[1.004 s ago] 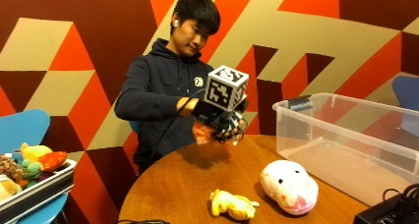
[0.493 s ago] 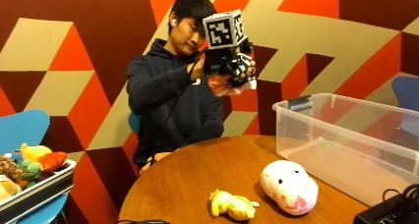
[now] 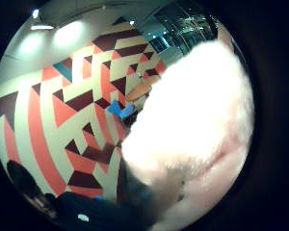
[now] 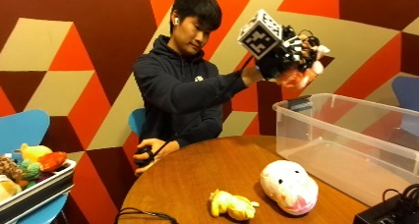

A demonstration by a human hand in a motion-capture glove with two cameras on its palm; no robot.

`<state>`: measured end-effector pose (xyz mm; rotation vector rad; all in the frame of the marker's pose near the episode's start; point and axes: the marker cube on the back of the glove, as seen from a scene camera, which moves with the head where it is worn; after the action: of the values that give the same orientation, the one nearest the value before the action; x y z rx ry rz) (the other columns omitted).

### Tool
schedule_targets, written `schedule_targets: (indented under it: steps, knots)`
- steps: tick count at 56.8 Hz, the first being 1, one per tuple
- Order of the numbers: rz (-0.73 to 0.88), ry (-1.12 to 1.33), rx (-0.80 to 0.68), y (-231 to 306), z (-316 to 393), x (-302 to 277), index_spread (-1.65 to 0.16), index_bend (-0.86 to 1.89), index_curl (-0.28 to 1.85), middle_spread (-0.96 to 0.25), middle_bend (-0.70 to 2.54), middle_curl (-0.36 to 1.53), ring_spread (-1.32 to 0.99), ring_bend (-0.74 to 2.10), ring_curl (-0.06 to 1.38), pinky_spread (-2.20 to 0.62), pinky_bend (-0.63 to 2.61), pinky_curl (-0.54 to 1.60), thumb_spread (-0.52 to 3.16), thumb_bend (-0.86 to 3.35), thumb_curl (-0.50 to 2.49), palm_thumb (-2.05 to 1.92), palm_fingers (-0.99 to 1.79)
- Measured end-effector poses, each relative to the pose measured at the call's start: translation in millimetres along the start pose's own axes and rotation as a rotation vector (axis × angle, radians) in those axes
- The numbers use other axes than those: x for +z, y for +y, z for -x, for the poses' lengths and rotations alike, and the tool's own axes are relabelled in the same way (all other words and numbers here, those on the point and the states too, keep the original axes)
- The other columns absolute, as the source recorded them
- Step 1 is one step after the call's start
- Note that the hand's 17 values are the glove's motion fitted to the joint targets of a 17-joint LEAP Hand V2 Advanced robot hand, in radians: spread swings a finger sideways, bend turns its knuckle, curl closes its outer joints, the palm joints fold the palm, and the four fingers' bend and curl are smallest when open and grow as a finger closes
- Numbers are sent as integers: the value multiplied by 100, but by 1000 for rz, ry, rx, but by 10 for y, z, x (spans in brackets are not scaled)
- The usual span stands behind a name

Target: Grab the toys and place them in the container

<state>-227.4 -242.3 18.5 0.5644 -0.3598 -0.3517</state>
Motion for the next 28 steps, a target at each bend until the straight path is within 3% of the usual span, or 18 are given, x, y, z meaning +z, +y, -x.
schedule_targets:
  steps: [4, 8, 10, 12, 14, 19, 28]
  knots:
    - [143, 15, 102, -93, 41, 281, -27, 66, 28, -18, 107, 78, -32, 140, 66, -39, 121, 60, 6, 52, 107, 57, 66]
    - [297, 94, 72, -59, 187, 623, -25, 47, 26, -18, 98, 77, -33, 139, 66, -38, 128, 62, 17, 48, 106, 54, 40]
    - [362, 154, 7, 34, 323, 796, -25, 34, 24, -15, 80, 72, -31, 136, 65, -35, 129, 62, 39, 47, 105, 44, 10]
    - [395, 212, -47, 97, 385, 902, -24, 34, 26, -11, 61, 65, -25, 109, 58, -25, 124, 61, 54, 34, 98, 26, -42]
    - [393, 240, -68, 108, 364, 922, -23, 32, 25, -8, 51, 60, -20, 90, 53, -19, 119, 57, 64, 28, 92, 18, -50]
    - [347, 198, -51, 67, 210, 752, -23, 28, 25, -3, 37, 52, -13, 62, 41, -10, 104, 49, 85, 18, 80, 6, -35]
    - [310, 233, 47, 93, -297, 223, -24, 21, 27, 0, 24, 46, -6, 43, 32, -1, 87, 41, 111, 11, 64, 0, -16]
